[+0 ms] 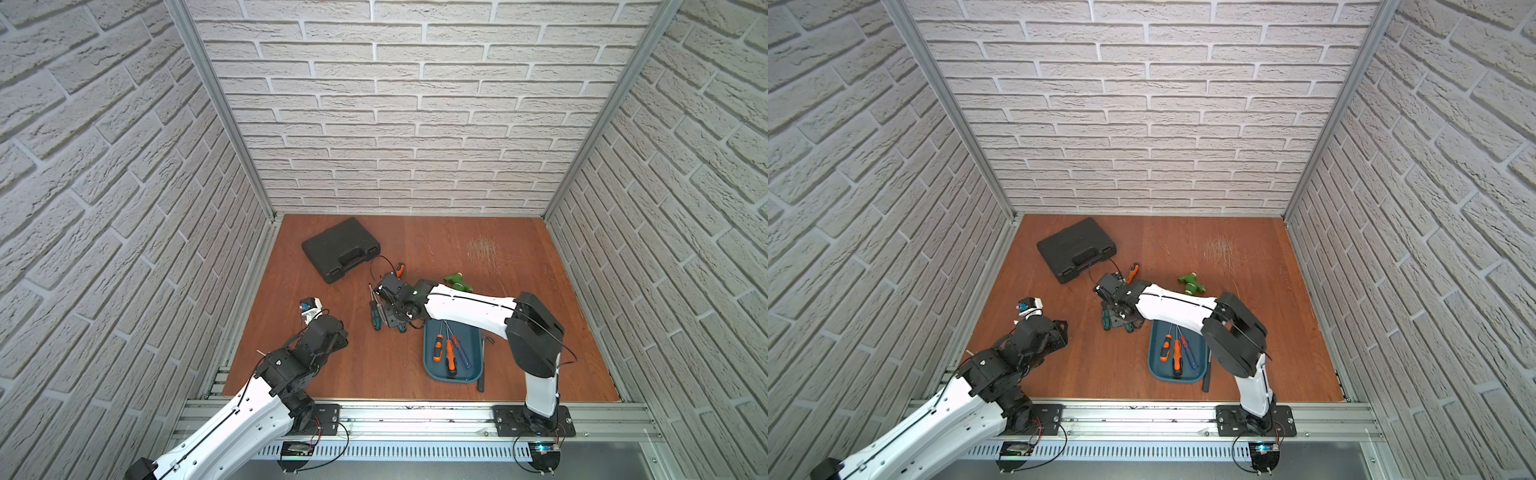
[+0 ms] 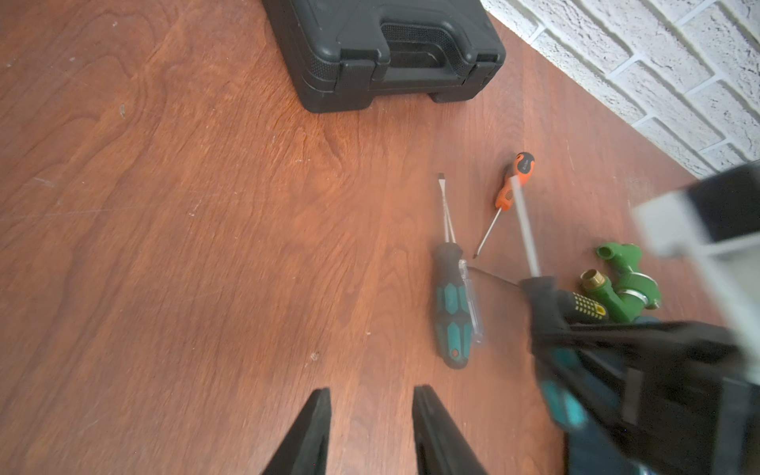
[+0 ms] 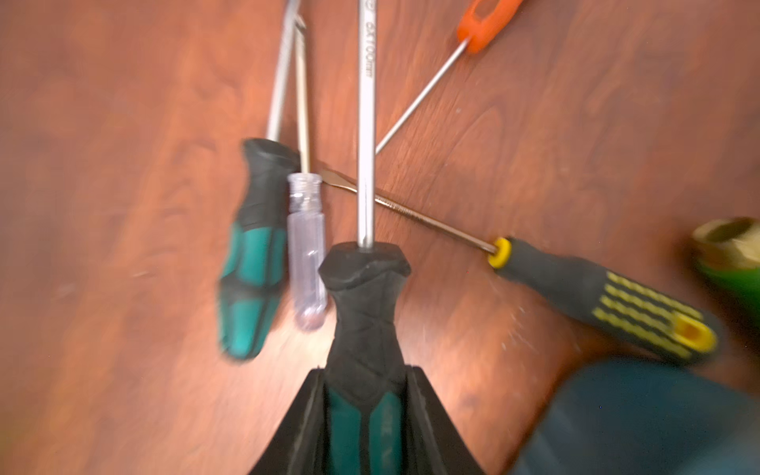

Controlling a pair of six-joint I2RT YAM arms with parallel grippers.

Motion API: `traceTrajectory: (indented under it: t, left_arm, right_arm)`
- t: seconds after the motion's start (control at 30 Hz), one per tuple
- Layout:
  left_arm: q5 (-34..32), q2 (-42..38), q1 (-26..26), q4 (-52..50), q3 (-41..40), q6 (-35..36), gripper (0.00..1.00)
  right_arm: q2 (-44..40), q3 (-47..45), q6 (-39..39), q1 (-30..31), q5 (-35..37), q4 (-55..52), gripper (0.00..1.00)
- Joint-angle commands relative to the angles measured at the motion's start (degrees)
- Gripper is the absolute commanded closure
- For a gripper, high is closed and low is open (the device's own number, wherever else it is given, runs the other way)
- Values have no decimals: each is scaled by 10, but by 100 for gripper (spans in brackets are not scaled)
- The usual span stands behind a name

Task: Put the screwdriver on the desktop into the storage box
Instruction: Pick up the screwdriver from the center of the board, then place the screwdriver in the storage box.

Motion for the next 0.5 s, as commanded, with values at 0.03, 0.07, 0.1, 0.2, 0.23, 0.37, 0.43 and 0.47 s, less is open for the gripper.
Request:
traceTrajectory:
  t: [0.03, 0.07, 0.1, 0.2, 0.23, 0.37, 0.43, 0.47]
  left_arm:
    - [15, 8, 5, 33, -9, -1, 61]
    - [20, 11, 4, 36, -9, -2, 61]
    - [22, 13, 5, 39, -9, -1, 61]
    - [28, 18, 7, 52, -11, -1, 61]
    - [30, 22, 6, 57, -13, -1, 61]
    - [38, 37, 8, 73, -15, 1, 61]
    - [41, 41, 8, 75, -16, 2, 61]
    - [42, 43, 7, 75, -17, 1, 61]
  right_arm:
    - [-124, -59, 53, 17, 39, -10, 80]
    - [-155, -84, 70, 19, 50, -13, 80]
    - [-188, -110, 91, 22, 62, -18, 80]
    - [-282, -195, 150, 25, 97, -47, 79]
    - [-304, -218, 163, 25, 102, -55, 79]
    - [-364, -289, 187, 24, 114, -72, 79]
    - [-362, -300, 189, 23, 117, -82, 78]
    - [-355, -301, 190, 22, 122, -89, 78]
